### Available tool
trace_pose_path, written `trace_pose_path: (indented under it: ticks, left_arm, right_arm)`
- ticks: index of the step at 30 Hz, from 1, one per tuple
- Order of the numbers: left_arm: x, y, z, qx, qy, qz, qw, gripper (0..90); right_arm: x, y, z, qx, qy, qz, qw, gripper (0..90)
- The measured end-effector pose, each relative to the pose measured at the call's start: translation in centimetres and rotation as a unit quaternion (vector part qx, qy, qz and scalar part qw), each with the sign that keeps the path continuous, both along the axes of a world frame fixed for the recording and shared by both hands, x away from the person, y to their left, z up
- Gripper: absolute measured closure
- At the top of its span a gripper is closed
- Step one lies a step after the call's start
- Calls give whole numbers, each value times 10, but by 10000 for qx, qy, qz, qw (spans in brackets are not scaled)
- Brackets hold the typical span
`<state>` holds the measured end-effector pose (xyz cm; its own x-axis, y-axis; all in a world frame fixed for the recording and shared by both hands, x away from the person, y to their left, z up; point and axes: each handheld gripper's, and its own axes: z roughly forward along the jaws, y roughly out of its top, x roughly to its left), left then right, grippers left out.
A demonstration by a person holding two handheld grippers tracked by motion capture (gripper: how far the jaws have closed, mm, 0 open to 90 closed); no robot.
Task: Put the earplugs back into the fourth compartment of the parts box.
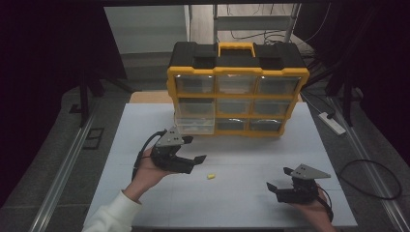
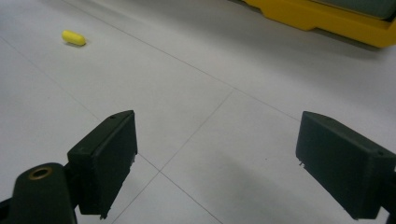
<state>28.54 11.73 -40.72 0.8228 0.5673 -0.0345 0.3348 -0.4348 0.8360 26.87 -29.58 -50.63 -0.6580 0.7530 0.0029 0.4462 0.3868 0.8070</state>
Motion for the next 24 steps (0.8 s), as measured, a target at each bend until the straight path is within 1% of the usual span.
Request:
trace_pose_path:
  ticks: [7, 11, 12, 13, 17, 24]
  left_arm:
    - [0, -8, -12, 146, 177, -143, 9996, 230]
    - [2, -12, -20, 222, 285, -180, 9992, 230]
    - [2, -12, -20, 222, 285, -180, 9992, 229]
    - [2, -14, -24, 274, 326, -190, 9989, 229]
    - [4, -20, -32, 371, 427, -236, 9981, 229]
    - [7, -29, -43, 552, 573, -302, 9964, 227]
  right_arm:
    - [0, 0, 0, -8, -11, 5, 10000, 134]
    - [0, 0, 0, -11, -6, 8, 10000, 134]
    - [0, 0, 0, -11, -6, 8, 10000, 134]
    - [0, 0, 0, -11, 0, 7, 10000, 134]
    - [0, 0, 0, -24, 2, 12, 10000, 134]
    - [0, 0, 0, -31, 9, 15, 10000, 134]
